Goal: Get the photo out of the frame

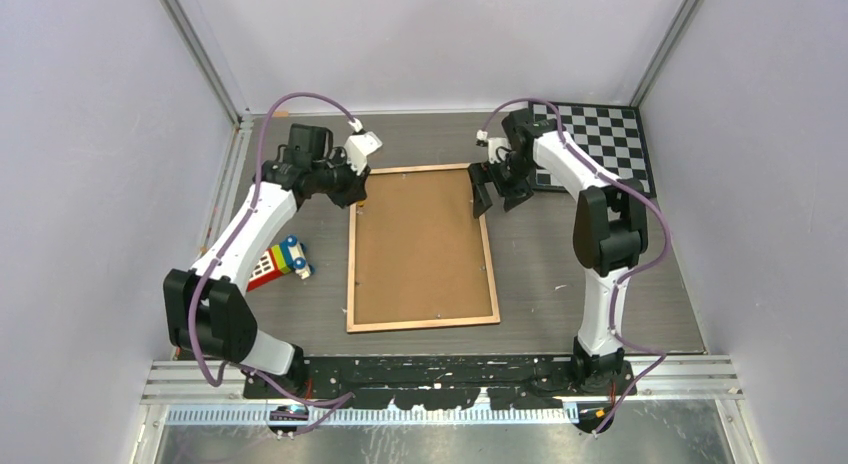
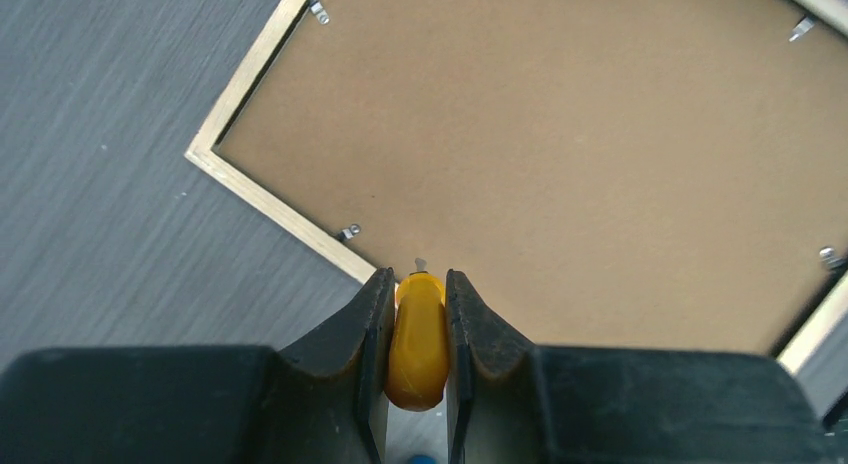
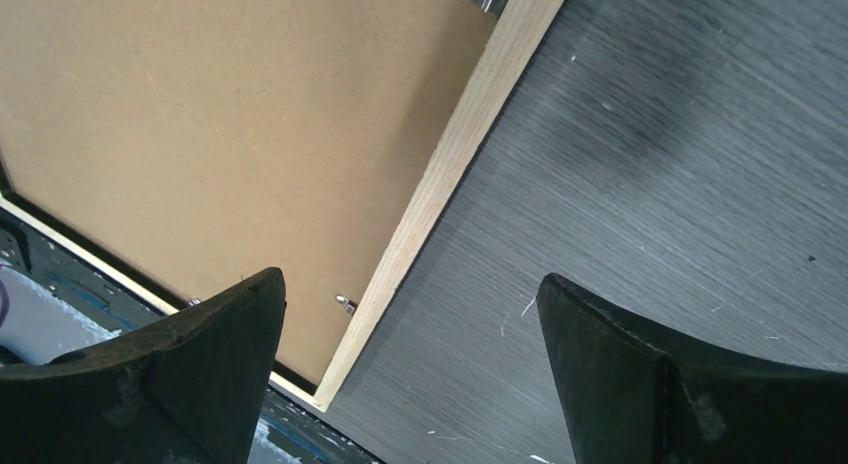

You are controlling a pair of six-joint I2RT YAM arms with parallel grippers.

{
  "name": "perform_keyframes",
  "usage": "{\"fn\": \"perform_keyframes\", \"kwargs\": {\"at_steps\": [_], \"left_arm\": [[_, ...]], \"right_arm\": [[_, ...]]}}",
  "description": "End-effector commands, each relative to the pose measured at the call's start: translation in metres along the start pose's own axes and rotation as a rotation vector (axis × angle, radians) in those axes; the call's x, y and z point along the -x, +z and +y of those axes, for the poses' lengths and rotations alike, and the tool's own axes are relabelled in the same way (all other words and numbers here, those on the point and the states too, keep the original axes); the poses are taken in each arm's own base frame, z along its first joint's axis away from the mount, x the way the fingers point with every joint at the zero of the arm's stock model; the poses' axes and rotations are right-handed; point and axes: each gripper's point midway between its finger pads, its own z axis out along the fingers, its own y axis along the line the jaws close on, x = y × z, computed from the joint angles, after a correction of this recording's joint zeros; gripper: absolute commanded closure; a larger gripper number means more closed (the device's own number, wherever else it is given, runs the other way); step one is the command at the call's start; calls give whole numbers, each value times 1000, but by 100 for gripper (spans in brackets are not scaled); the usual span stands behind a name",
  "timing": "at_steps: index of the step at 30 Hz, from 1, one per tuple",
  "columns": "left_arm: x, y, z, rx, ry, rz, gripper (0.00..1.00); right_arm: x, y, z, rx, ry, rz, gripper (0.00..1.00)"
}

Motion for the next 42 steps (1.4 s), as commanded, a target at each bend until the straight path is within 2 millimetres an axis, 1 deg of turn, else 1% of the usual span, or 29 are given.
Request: {"fn": "perform_keyframes", "kwargs": {"at_steps": [1,5,8,12,15,17,19,22,30,42], "left_arm": [[2,5,18,31,169,-5,100],[-2,13,26,20,190,-13,100],[-5,18,35,4,192,-18,100],[-12,23,33,-85,219,-7,100],[-14,28,36,-113,267,-10,100],[-15,31,38,-127,292,-17,100],[-17,34,37,-159,308,-18,100],[-22,37,32,-202,333,-9,100],[-29,47,37,-223,357,13,100],[-47,53,40,-232,421,70,100]], "right_arm": [[11,1,-6,-28,16,-34,0],[22,7,-11,-33,59,-36,1],[30,16,-15,-33,65,-49,1],[37,28,-19,-25,85,-32,4],[44,34,-22,-32,90,-43,6],[49,36,-28,-58,92,-51,7],[52,38,-34,-84,97,-49,8],[53,42,-40,-104,102,-39,10],[54,50,-47,-130,118,-31,16],[47,64,-54,-160,123,1,25]]}}
